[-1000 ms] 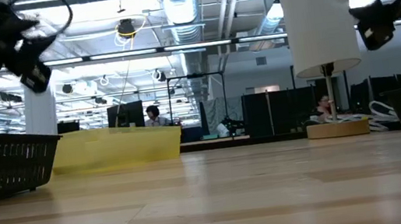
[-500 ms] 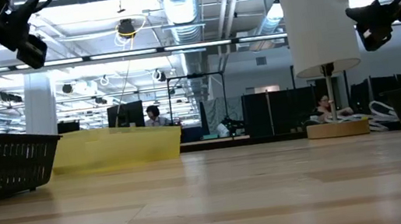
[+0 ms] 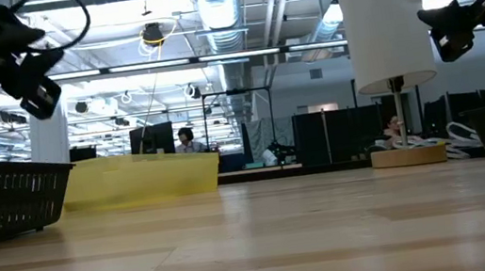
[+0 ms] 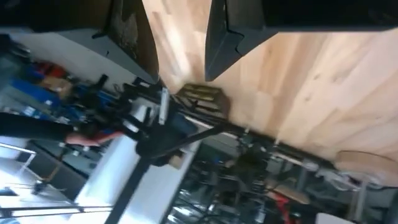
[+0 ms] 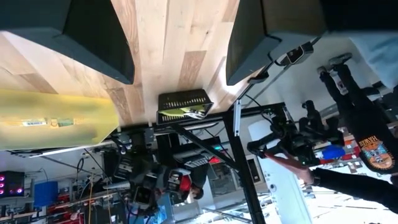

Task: Pick & Place School Supplies
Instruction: Return to Home Position

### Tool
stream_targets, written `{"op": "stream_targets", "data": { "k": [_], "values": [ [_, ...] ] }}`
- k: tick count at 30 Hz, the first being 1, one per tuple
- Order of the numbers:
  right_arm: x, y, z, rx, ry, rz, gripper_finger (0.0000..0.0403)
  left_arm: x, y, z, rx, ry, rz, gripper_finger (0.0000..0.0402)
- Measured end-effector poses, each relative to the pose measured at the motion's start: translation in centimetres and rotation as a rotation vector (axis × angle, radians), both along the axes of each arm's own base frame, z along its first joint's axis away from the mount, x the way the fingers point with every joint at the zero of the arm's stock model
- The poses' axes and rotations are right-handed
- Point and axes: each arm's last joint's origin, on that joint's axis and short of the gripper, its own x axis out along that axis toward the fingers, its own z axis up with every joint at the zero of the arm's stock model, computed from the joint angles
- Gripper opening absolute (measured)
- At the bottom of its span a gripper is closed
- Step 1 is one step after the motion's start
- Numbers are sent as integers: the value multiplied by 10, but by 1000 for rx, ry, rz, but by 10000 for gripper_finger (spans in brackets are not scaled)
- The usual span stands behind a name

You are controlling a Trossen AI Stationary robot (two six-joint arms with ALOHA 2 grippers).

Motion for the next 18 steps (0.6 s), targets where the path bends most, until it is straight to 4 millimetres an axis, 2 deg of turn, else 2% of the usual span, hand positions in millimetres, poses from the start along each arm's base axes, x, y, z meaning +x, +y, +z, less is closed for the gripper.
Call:
{"op": "stream_targets", "data": {
  "k": [5,18],
  "values": [
    [0,0,0,0,0,0,244,3,1,-4,4,50,58,127],
    [1,-3,0,0,0,-26,244,0,2,0,-2,-7,54,127]
  ]
}}
